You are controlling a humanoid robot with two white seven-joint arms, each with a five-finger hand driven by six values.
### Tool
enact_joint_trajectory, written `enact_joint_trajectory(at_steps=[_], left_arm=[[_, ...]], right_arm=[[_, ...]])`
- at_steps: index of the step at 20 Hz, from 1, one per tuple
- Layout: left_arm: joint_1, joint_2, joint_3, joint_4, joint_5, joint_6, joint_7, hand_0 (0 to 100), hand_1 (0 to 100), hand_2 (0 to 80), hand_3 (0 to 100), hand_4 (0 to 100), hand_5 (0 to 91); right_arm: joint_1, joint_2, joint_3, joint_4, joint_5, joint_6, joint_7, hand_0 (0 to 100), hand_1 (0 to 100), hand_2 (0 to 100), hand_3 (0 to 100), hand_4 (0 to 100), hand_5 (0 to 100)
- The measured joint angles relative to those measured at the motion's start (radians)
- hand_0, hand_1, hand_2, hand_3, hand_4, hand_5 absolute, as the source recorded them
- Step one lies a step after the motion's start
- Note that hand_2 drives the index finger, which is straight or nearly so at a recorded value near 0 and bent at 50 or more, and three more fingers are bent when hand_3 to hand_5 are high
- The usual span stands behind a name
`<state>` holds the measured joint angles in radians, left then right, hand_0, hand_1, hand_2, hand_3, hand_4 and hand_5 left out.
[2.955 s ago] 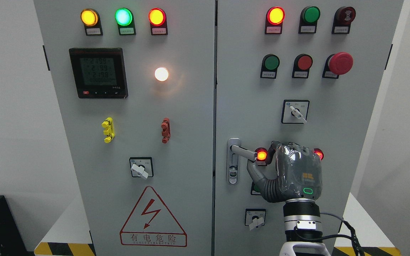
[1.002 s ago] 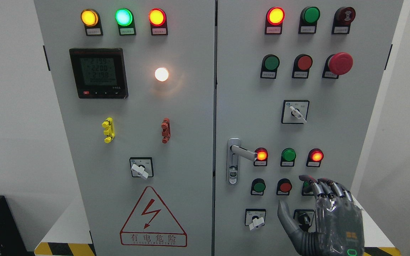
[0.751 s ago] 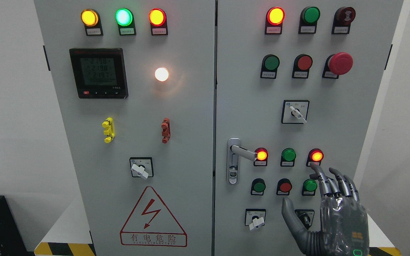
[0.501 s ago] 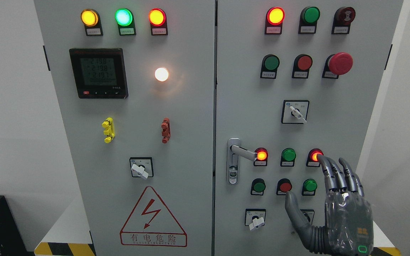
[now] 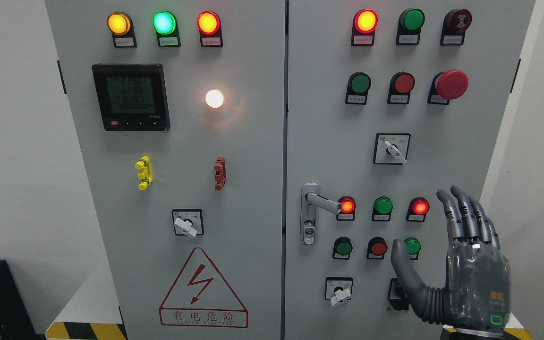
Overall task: Release door handle
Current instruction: 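Withdraw the open right hand down and away from the handle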
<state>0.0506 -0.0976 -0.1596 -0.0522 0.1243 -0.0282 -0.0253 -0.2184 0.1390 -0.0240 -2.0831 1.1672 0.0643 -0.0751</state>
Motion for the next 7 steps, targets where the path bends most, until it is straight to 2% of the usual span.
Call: enact_joint_trajectory(at_steps=[7], left_arm=[[0.0, 0.0, 0.0, 0.0, 0.0, 0.0, 0.0, 0, 0, 4.3, 10, 0, 0.0]], right_arm=[[-0.008, 0.001, -0.01, -0.003, -0.003, -0.001, -0.001, 38, 20, 0, 0, 0, 0]])
